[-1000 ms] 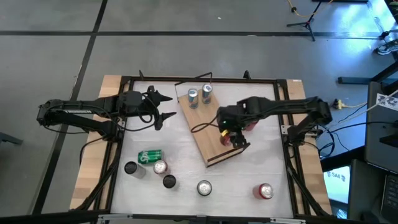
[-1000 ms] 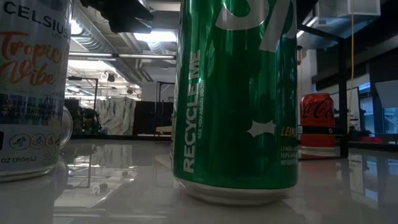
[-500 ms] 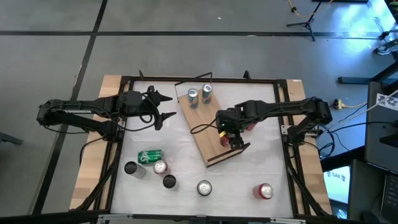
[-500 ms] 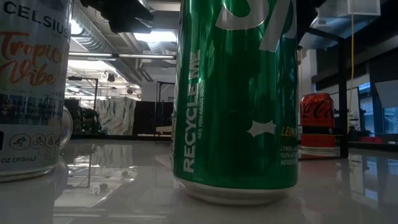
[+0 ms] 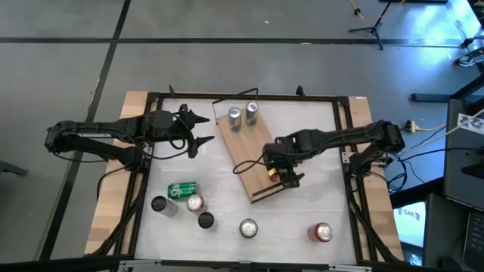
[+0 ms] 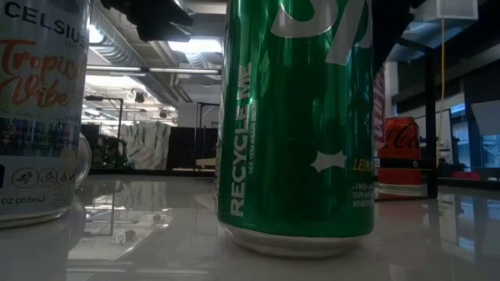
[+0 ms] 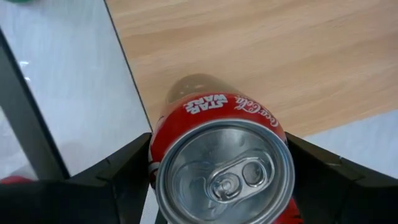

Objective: Place canned beverage on shelf
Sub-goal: Put the top red-white soda can on the shelf

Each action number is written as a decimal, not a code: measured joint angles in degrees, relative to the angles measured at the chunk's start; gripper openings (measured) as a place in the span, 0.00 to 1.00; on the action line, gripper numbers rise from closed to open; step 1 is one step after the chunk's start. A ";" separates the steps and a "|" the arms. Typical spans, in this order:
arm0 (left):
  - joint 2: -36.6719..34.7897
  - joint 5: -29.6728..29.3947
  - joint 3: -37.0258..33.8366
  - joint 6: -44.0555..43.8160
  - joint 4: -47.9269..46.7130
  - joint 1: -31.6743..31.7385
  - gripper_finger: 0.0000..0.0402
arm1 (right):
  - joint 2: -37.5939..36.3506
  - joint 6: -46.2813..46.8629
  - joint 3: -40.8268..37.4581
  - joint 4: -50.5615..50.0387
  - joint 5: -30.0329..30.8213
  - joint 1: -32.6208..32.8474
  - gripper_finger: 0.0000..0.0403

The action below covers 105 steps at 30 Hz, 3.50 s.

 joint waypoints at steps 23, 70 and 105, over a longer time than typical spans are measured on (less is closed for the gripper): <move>0.00 0.00 0.00 0.00 -0.01 0.00 0.78 | 0.00 -0.03 0.00 0.11 1.46 0.17 0.76; 0.00 0.00 0.00 0.01 -0.01 0.01 0.78 | 2.03 -1.66 0.09 0.57 2.93 0.15 0.76; 0.00 0.00 0.00 0.02 0.00 0.01 0.78 | 2.12 -1.49 0.27 0.15 2.84 0.15 0.92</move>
